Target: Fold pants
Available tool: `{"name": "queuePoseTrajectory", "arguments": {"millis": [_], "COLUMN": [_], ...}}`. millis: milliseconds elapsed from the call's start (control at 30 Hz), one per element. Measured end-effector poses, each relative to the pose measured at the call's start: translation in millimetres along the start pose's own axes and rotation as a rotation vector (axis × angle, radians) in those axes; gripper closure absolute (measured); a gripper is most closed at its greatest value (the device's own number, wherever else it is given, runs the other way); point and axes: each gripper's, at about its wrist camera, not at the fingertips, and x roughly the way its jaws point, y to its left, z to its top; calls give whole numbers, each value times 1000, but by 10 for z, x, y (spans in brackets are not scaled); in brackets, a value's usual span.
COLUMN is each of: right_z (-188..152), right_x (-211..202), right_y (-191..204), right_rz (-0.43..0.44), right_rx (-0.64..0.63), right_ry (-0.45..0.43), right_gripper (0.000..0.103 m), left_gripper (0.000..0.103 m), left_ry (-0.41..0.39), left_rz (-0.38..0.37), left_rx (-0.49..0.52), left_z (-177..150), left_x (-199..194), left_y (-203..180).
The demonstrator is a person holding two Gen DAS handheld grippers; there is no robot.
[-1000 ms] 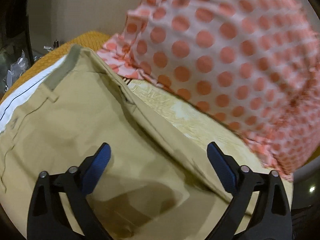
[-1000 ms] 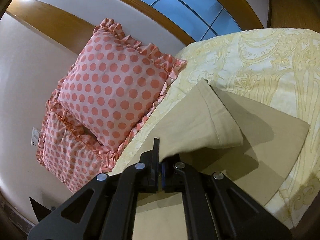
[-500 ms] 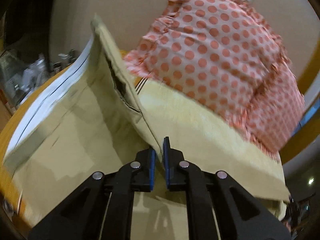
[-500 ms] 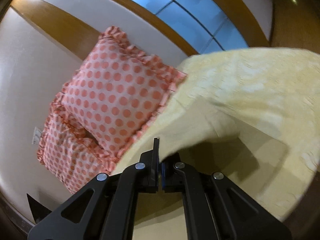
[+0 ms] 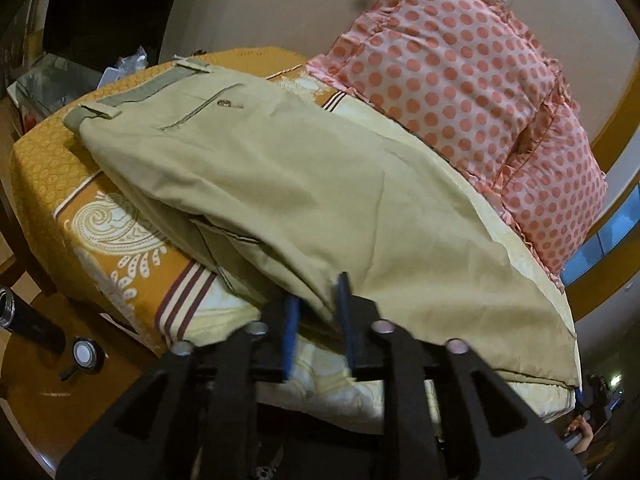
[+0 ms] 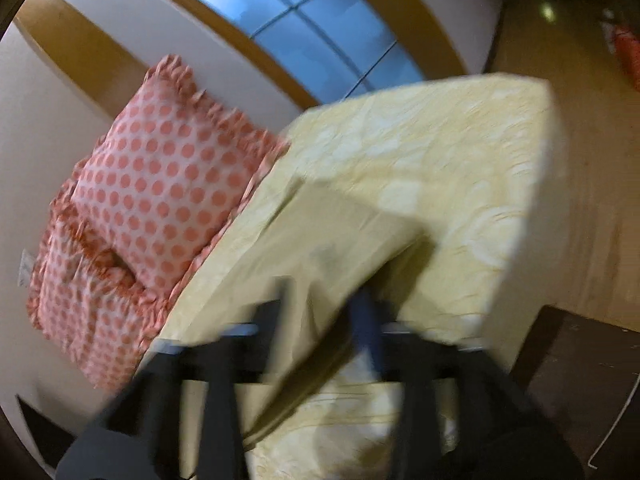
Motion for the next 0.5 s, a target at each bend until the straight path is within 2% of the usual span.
{"name": "queuePoseTrajectory", "arguments": {"millis": [33,67,100,167,200,233,267,333,367,400,500], "right_z": [-4,-16,-37,-96,-133,-179,-232,-262,-256,-229,-144], "right_x": [-8,16,46,59,83,114,121,191,208,243,303], "right_y": [-13,-35,-54,5,39,76,143,189,185,151,190], "right_rz": [-19,-33,-30,-32,-12,7,-9,-26,-45,-26,19], "right_rx": [-7,-10,-9,-56,-74,-90,-139,-196,-200,-183,-166], "right_ry": [-9,-2,5,-9,4,19,-2,-10,-22,-14,-5], "right_gripper": [41,41,42,45,52,54,54,72,88,96,99], "left_gripper": [70,62,48,33,32,32,32,29,28,28,27], "left_ry": [-11,-20,-36,-77,-106,-118,-129,-144,-147,-147,-148], "left_rz": [-11,-12,-4,43,62,65,64,57,61,73,84], "left_rx": [9,15,26,42,54,60,60,40,25,9,-44], "left_z": [-9,-19,-33,-52,-64,-62,-62,-54,-40,-31,-28], "left_x": [-13,-31,-63,-128,-172,-196,-225,-261,-265,-260,-256], "left_y": [-34,-49,-72,-100,-100,-103,-87,-21,29,78,226]}}
